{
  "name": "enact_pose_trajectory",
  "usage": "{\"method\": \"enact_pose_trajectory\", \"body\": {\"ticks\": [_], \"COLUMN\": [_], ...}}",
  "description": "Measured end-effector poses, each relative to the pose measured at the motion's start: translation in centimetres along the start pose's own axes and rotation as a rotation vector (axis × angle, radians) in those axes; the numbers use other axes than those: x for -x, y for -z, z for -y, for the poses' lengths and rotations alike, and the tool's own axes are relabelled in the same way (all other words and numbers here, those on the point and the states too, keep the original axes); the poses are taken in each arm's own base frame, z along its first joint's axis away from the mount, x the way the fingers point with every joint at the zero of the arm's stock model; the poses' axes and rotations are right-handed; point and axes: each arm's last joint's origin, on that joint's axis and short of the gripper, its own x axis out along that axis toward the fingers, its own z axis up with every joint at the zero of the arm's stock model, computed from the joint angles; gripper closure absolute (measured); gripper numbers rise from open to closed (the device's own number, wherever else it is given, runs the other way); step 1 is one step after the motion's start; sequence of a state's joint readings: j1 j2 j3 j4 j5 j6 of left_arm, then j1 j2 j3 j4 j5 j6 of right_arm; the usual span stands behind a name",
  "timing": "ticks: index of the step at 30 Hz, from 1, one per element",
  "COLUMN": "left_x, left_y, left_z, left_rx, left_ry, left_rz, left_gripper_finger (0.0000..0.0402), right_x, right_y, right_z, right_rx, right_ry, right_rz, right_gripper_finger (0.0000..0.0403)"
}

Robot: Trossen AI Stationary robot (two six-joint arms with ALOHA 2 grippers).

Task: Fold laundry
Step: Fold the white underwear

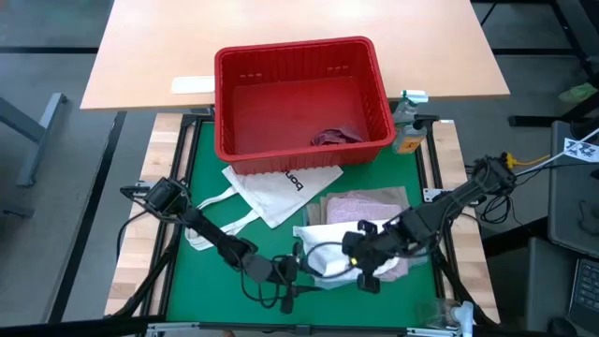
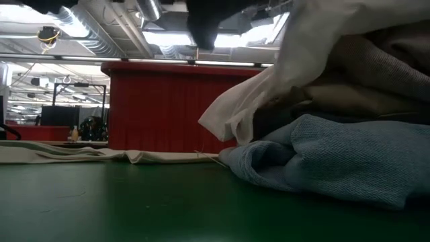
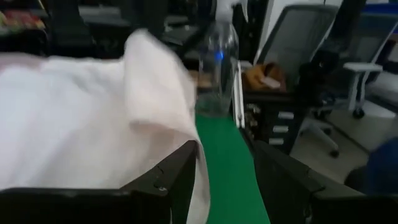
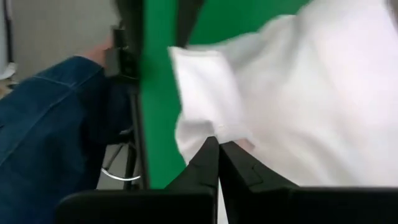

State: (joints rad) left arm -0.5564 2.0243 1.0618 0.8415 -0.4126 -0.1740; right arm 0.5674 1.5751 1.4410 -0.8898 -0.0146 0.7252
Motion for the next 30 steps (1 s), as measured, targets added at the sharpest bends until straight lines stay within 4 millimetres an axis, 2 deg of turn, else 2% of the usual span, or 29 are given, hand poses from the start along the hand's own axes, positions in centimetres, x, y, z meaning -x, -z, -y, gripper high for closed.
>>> {"method": "enact_pose_trajectory", "body": {"ticks": [5,13,22,30], "left_x": [-0.3,-1.2,-1.8,-2.0], "left_y": [-0.7,-1.2,-1.5,-0.9], "left_z": [-0.8,-3.5,-5.9,-6.8], "left_rx": [-0.003,0.007,0.046,0.019], "left_ry": [-0.051,-0.131,-0.208,-0.249], "left_rz": [0.059,0.075,0.087,0.014], "left_gripper_finger": [0.0247,0.0247,0.0247,0.0247], "right_x": [0.3,0.4,0.8,0.9], "right_y": [-0.3,-0.9,-1.1,-1.2], "right_z": [1.7,3.1,5.5,6.2], "right_rx": [-0.028,-0.024,-0.042,-0.039], "right_ry": [0.073,0.137,0.313,0.348], "right_rz": [-0.043,-0.047,-0.089,-0.099], "right_gripper_finger": [0.0398,0.0398,0.0398,0.0398]}}
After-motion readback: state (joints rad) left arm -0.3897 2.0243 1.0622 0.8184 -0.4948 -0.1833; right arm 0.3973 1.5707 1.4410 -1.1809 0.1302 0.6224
